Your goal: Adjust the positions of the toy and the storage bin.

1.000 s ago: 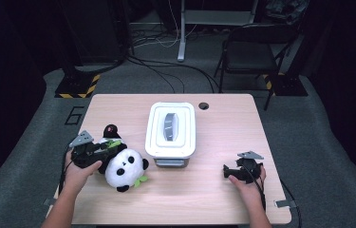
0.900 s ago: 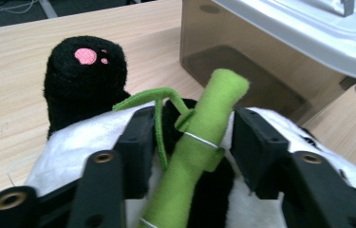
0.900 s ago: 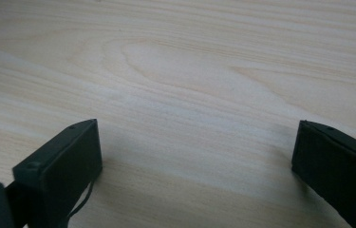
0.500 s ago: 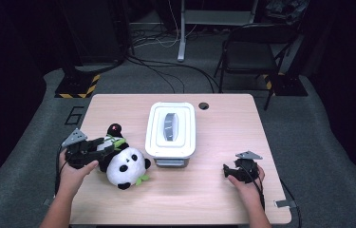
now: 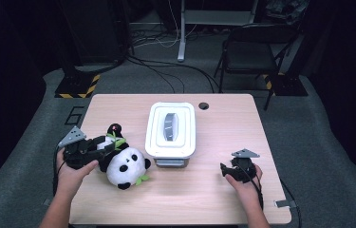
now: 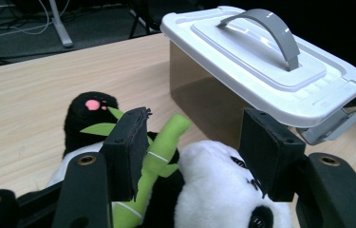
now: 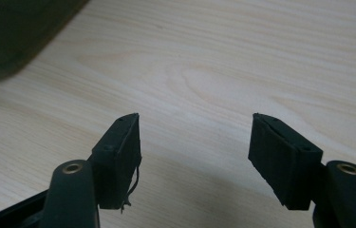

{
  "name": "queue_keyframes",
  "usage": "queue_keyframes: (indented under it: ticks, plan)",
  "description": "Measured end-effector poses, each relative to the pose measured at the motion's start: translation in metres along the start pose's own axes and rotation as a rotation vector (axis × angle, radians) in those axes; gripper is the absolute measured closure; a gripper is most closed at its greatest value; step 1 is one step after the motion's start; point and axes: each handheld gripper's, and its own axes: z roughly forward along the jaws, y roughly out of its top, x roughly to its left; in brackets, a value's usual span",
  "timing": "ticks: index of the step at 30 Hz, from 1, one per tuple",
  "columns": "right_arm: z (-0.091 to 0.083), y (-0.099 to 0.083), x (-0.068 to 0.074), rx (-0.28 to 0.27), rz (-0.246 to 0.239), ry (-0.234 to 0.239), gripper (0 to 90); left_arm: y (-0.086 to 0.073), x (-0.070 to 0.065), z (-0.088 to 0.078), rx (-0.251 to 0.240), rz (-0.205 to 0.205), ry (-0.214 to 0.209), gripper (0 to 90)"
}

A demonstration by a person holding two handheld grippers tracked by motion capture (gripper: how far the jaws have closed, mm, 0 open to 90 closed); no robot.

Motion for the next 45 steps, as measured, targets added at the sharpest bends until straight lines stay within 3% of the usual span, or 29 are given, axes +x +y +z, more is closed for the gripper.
queue_keyframes:
  ticks: [10,20,32,37,45]
  plan:
    - [-0.014,0.019,0.018,-0.018,-0.052,0.054,41.2,0.004,-0.009,0.015,0.053,0.031,-0.037,43.7]
    - [-0.026,0.045,0.034,-0.037,-0.093,0.170,43.3,0.012,-0.021,0.040,0.087,0.051,-0.058,42.8]
    - [-0.034,0.072,0.048,-0.105,-0.062,0.241,41.7,0.019,-0.031,0.070,0.131,0.070,-0.089,42.8]
    - [-0.037,0.084,0.049,-0.132,-0.050,0.253,42.6,0.019,-0.029,0.077,0.142,0.057,-0.083,42.8]
    - [-0.031,0.099,0.059,-0.143,-0.048,0.285,40.3,0.015,-0.029,0.084,0.158,0.074,-0.060,42.8]
